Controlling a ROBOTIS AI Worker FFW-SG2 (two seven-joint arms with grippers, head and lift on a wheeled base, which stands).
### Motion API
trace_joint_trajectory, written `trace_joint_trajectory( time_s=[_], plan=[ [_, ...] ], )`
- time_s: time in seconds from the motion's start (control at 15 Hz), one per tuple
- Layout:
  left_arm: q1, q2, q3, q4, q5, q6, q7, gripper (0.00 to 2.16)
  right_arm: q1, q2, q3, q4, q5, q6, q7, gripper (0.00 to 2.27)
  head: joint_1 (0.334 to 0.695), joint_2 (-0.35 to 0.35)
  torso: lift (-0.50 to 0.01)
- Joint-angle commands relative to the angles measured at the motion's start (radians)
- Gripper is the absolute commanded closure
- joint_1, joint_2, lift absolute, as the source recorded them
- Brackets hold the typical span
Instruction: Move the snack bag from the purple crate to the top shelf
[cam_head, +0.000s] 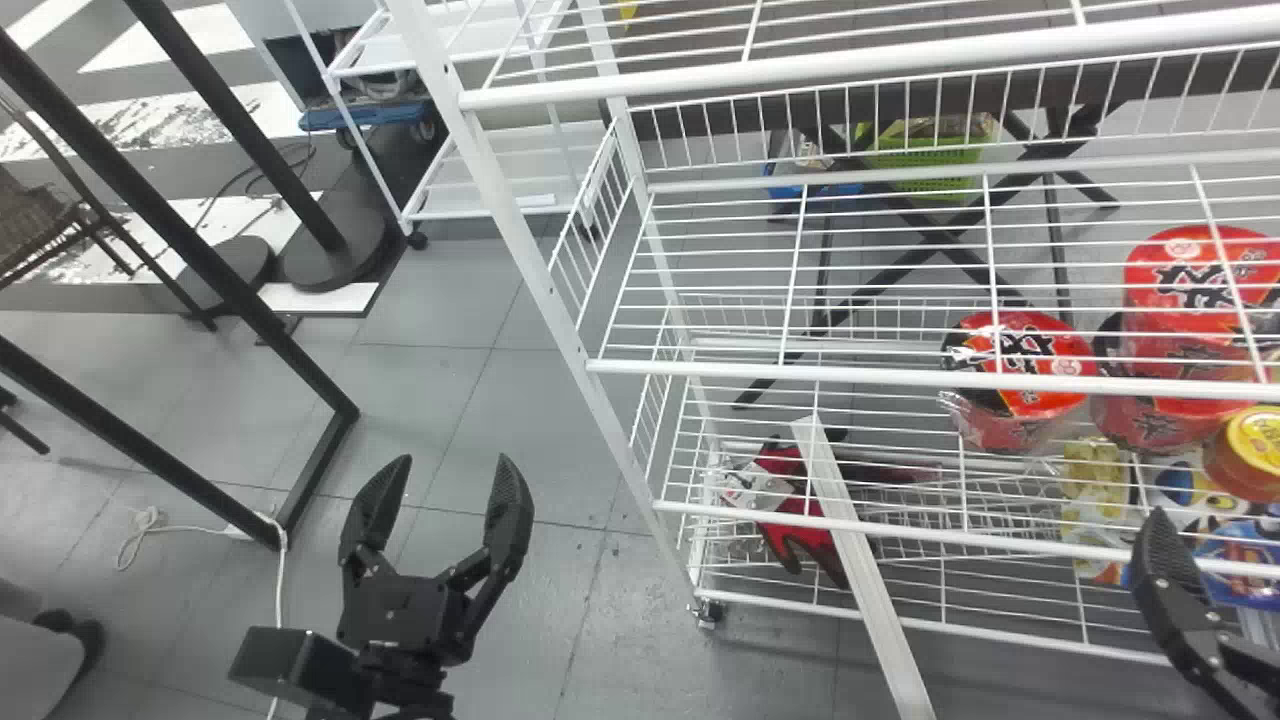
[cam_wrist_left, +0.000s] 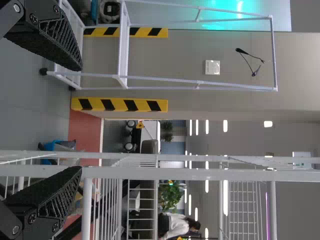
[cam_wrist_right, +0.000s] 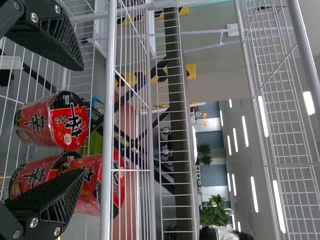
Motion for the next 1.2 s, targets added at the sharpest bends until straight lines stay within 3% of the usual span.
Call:
trace_joint_trajectory(
  time_s=[0.0, 1.13],
  plan=[
    [0.000, 0.001, 0.002, 0.000, 0.000, 0.000, 0.000, 0.12, -0.002, 0.002, 0.000, -0.001, 0.000, 0.004, 0.000, 0.08, 0.695, 0.322, -0.377],
    [0.000, 0.001, 0.002, 0.006, 0.000, 0.000, 0.000, 0.12, 0.001, 0.002, 0.000, -0.003, 0.000, 0.010, 0.002, 0.08, 0.695, 0.324, -0.444]
  ],
)
